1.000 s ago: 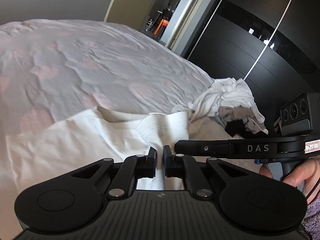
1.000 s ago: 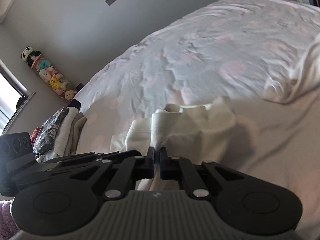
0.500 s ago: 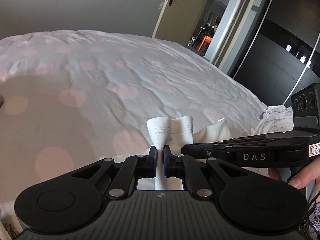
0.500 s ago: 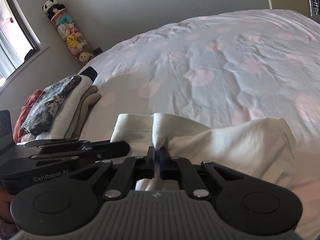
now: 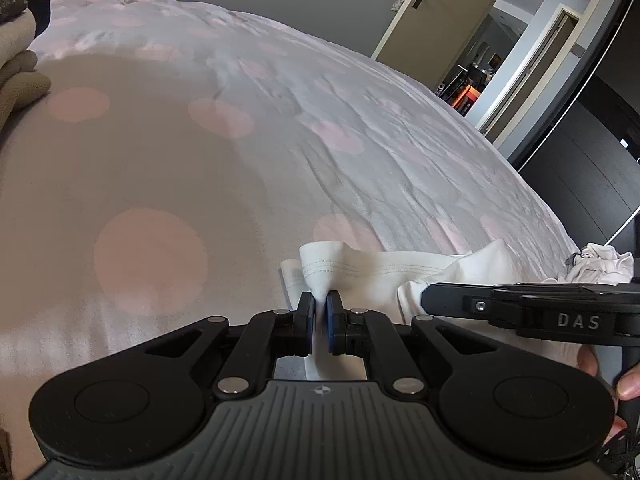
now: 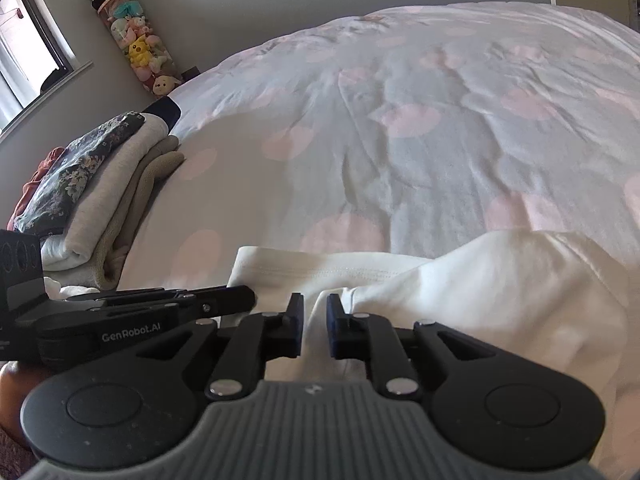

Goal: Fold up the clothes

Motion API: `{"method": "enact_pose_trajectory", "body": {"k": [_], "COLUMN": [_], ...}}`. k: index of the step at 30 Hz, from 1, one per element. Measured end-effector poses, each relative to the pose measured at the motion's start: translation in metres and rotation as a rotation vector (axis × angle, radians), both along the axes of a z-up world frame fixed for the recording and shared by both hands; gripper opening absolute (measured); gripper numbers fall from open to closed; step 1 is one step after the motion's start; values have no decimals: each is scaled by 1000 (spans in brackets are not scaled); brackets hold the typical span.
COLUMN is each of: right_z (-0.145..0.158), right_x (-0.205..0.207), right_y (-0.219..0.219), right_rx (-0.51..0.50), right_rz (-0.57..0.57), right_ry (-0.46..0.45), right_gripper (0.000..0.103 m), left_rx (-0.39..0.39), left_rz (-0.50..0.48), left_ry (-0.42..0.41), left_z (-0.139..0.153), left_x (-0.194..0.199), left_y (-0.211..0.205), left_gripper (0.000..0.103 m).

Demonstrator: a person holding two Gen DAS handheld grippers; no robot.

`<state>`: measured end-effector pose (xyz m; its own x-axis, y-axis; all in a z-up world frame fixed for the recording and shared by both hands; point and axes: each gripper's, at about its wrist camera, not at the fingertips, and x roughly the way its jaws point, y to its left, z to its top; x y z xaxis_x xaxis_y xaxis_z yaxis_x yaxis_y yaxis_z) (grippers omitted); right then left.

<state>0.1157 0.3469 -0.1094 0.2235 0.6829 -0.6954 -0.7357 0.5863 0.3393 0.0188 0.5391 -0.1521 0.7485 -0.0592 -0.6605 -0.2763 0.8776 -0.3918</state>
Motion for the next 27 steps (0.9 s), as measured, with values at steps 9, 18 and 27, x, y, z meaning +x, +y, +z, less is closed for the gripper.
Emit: {"method": "enact_pose_trajectory", "body": {"k": [9, 18, 27], "right_z": [12, 6, 4], "right_x": [-24, -68, -72], "right_y": [-59, -137, -203], "right_rx": [-15, -75, -119], "right_rz": [-89, -152, -249], "right_ry": [-64, -40, -29], "right_gripper": [17, 23, 34], "left_rx": [-16, -141, -36], "left_rz": [58, -46, -68], "left_ry": [2, 79, 3], "left_z": [15, 22, 43], "left_x": [-24, -64, -38], "left_y": [0, -51, -80], "left_gripper": [6, 17, 25]}}
